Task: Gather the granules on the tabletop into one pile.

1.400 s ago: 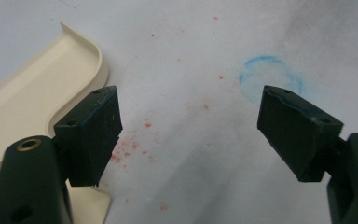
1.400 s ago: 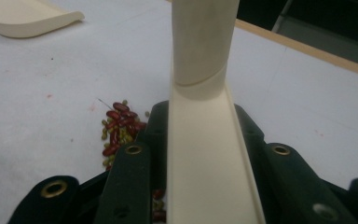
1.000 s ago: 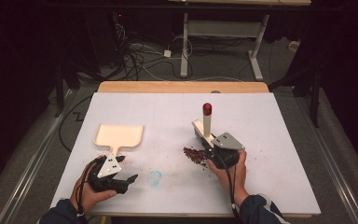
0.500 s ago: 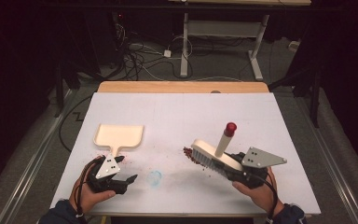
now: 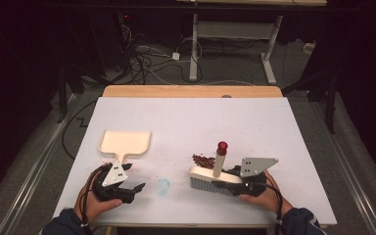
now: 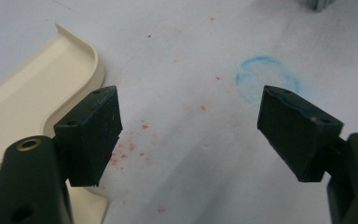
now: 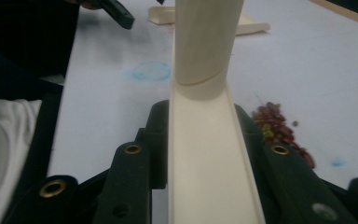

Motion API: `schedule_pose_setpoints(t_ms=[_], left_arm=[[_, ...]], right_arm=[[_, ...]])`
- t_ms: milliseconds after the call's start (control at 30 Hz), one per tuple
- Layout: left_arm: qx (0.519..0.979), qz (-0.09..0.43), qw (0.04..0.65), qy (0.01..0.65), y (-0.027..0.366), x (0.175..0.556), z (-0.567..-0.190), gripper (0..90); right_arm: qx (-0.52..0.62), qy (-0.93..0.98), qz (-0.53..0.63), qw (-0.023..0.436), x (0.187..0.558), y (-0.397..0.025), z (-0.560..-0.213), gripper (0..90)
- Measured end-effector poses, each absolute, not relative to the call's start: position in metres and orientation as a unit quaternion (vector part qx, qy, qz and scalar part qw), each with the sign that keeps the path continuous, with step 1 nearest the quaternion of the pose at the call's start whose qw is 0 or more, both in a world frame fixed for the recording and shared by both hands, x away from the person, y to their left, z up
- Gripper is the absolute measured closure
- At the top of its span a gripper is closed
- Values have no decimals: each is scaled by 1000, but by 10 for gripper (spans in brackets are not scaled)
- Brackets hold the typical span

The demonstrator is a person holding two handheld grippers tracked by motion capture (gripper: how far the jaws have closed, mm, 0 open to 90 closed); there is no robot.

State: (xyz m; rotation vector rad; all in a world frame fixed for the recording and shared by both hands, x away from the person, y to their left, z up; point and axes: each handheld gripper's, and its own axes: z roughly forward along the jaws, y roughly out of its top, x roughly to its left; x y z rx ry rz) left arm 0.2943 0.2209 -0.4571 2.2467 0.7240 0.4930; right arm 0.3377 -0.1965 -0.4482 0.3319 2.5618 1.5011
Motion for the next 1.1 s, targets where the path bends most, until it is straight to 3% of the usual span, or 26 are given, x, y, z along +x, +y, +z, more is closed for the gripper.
schedule_pose_setpoints(t_ms=[300, 700, 933, 1100], left_arm=[[871, 189, 355, 282, 221, 294, -458, 212], [863, 202, 363, 287, 226, 292, -454, 212], [859, 211, 365, 290, 230, 292, -450, 212], [854, 223, 366, 293, 233, 292, -447, 211]], right_arm=[[112, 848, 512, 73, 378, -192, -446, 669], [166, 840, 500, 130, 338, -218, -393, 668], [226, 830, 493, 131, 311, -257, -374, 666], [272, 833, 470, 105, 299, -280, -373, 666]])
